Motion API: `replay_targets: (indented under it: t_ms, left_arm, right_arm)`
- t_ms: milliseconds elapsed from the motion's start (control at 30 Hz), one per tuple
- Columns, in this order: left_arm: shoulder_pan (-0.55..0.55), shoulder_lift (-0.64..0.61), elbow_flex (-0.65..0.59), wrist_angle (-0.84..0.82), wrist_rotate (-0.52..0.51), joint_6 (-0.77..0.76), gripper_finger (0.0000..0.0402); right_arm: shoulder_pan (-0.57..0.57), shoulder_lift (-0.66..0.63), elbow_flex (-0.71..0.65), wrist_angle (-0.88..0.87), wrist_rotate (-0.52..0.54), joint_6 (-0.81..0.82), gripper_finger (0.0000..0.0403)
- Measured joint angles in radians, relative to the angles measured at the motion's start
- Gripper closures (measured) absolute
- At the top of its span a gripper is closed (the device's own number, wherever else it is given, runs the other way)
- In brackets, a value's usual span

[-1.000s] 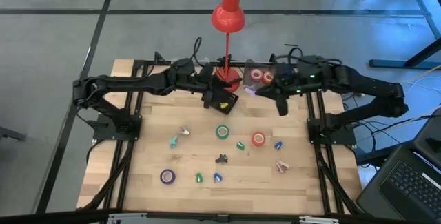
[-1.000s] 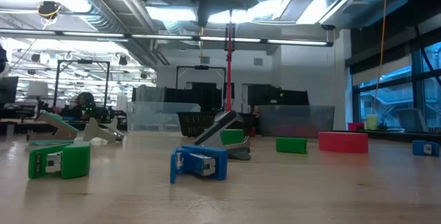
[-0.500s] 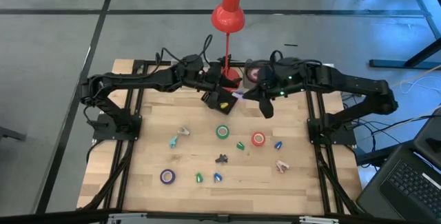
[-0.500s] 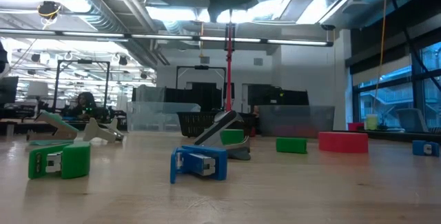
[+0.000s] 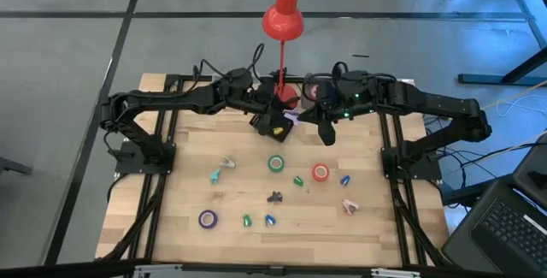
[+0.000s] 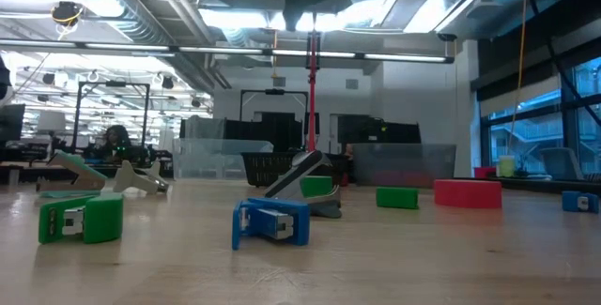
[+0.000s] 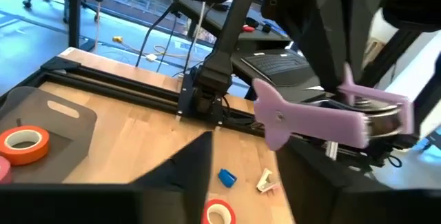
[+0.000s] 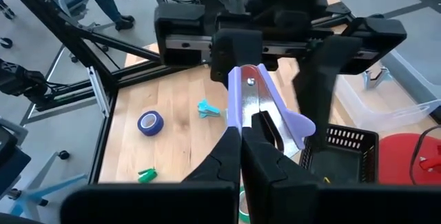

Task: Pick and place Stapler, Stapler remover, tape
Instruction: Put the purple staple remover into the transparent bin

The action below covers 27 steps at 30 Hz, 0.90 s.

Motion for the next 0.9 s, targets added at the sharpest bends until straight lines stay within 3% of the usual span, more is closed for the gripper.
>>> replay_targets:
  t_ms: [233, 633, 733, 900]
  left_arm:
    - [0.0, 0.0, 0.0, 0.014, 0.044, 0.024, 0.0389]
    - [0.0, 0.0, 0.0, 0.014, 0.047, 0.027, 0.0398]
    - [0.001, 0.0, 0.0, 0.013, 0.049, 0.032, 0.0399]
    - [0.006, -0.002, 0.0, 0.013, 0.058, 0.034, 0.0399]
  right_arm:
    - [-0.001, 0.0, 0.0, 0.001, 0.003, 0.006, 0.0403]
    - [0.0, 0.0, 0.0, 0.002, 0.006, 0.031, 0.0391]
    - [0.0, -0.011, 0.0, -0.005, -0.001, 0.029, 0.0357]
    - [-0.002, -0.047, 0.0, -0.022, -0.004, 0.018, 0.0269]
